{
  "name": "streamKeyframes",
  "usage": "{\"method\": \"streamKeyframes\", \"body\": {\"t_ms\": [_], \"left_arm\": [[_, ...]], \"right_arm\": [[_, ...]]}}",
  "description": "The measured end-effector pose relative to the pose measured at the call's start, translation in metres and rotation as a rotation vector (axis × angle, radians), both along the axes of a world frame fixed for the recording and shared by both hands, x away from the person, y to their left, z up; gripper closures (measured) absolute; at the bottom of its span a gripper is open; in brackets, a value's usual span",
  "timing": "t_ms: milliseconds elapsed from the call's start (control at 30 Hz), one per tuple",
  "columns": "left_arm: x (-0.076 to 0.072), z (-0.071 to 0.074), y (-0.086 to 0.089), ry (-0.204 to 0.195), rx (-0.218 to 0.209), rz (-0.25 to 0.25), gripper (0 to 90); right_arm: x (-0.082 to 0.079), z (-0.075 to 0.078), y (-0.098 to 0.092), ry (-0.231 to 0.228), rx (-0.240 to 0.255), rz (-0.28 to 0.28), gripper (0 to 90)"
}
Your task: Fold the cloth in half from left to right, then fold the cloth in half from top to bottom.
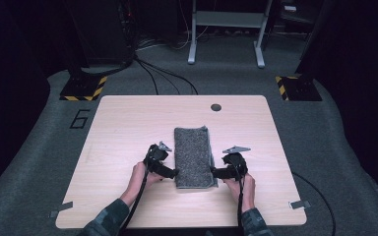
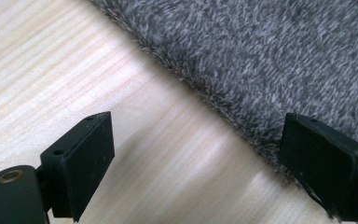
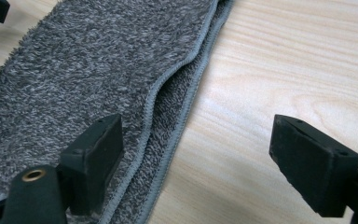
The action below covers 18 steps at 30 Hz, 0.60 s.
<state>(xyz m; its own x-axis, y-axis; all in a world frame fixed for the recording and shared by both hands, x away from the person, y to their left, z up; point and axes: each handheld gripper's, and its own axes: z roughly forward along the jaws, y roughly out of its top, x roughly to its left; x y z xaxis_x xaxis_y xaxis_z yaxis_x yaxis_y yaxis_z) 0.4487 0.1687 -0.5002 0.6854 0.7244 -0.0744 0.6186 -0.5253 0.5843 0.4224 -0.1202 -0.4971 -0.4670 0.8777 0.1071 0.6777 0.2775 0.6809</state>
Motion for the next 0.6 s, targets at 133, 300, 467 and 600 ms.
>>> {"method": "streamKeyframes", "body": {"t_ms": [133, 300, 467, 600], "left_arm": [[0.006, 0.003, 0.004, 0.004, 0.001, 0.014, 8.5], [0.015, 0.006, 0.009, 0.007, -0.028, 0.049, 6.4], [0.029, 0.009, 0.013, 0.014, -0.043, 0.088, 3.3], [0.041, 0.010, 0.016, 0.021, -0.065, 0.129, 0.3]], "right_arm": [[0.003, 0.002, -0.002, 0.007, 0.006, 0.011, 15.3], [0.010, 0.005, -0.005, 0.002, 0.013, 0.034, 14.9], [0.018, 0.010, -0.006, 0.005, 0.008, 0.045, 14.7], [0.025, 0.013, -0.006, 0.015, 0.019, 0.048, 13.9]]}}
